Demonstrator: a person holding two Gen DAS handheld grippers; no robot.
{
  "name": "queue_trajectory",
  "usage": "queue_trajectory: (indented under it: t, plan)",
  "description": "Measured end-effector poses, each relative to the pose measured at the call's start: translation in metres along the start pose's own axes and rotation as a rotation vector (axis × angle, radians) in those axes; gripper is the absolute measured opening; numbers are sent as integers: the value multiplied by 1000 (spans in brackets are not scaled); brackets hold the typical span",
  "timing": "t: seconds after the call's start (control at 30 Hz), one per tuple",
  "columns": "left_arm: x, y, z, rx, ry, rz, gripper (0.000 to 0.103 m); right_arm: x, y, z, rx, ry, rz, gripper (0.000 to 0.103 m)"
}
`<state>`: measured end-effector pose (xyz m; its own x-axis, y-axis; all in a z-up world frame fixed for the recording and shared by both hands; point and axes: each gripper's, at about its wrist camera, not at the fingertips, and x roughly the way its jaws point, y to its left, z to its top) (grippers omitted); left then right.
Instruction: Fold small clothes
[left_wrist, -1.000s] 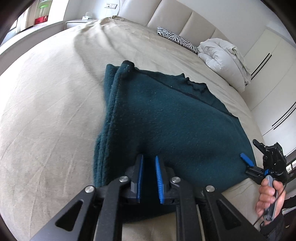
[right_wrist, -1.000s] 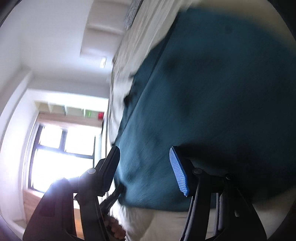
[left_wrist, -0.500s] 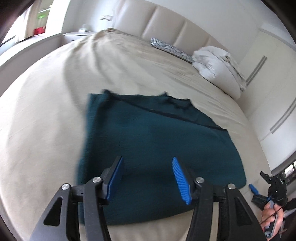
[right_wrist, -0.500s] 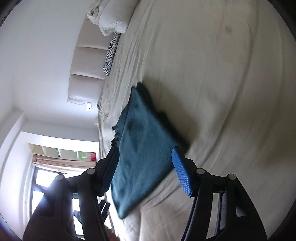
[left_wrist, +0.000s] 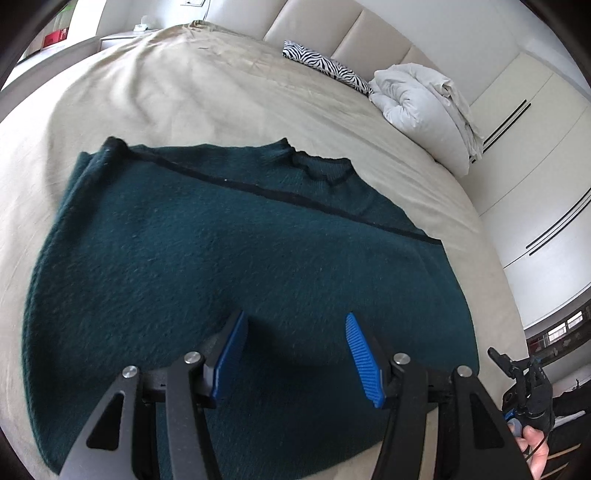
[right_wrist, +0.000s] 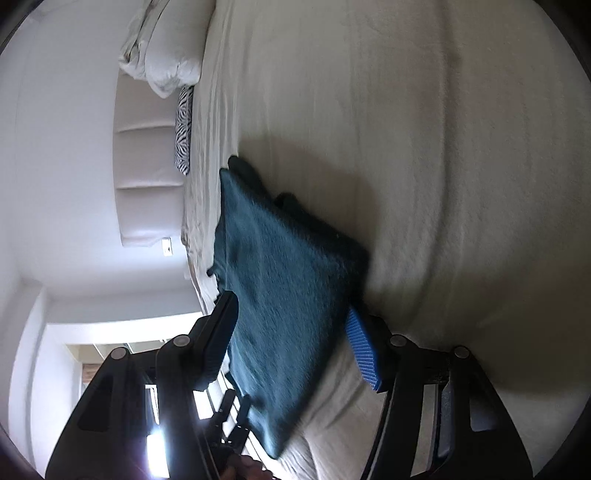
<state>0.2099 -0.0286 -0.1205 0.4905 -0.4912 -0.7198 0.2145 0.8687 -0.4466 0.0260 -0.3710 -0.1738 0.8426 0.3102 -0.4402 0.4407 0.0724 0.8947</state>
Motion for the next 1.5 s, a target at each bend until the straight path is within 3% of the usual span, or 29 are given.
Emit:
queue_trajectory:
  t: [0.17, 0.33, 0.47, 0.57, 0.6, 0.7, 0.83, 0.93, 1.17, 1.33, 1.5]
  plan:
    - [8, -5, 5, 6, 6, -16, 59, 9, 8, -2, 16, -18, 43, 59]
    - [16, -12, 4, 17, 18, -39, 59, 32, 26, -9, -46, 12, 75, 59]
    - [20, -12, 7, -5, 21, -49, 59, 48, 32, -1, -79, -12, 23, 58]
    - [22, -13, 9, -3, 23, -51, 59, 60, 41, 6, -106, -14, 15, 49]
    - [23, -13, 10, -3, 23, -51, 59, 67, 48, 8, -140, -5, 10, 41]
    - [24, -12, 9, -3, 24, -54, 59, 81, 62, 11, -224, 15, -36, 36]
    - [22, -12, 10, -14, 23, -62, 59, 93, 46, 27, -146, 39, -37, 14]
    - [20, -13, 11, -21, 22, -82, 59, 94, 41, 31, -134, 44, -18, 12]
    - [29, -34, 6, -6, 45, -169, 55, 100, 58, 28, -208, 9, -83, 11]
    - [48, -30, 4, -42, 83, -188, 51, 100, 94, 14, -341, -21, -141, 11]
    - [49, -7, 11, -165, 97, -286, 44, 110, 164, -48, -770, 2, -224, 10]
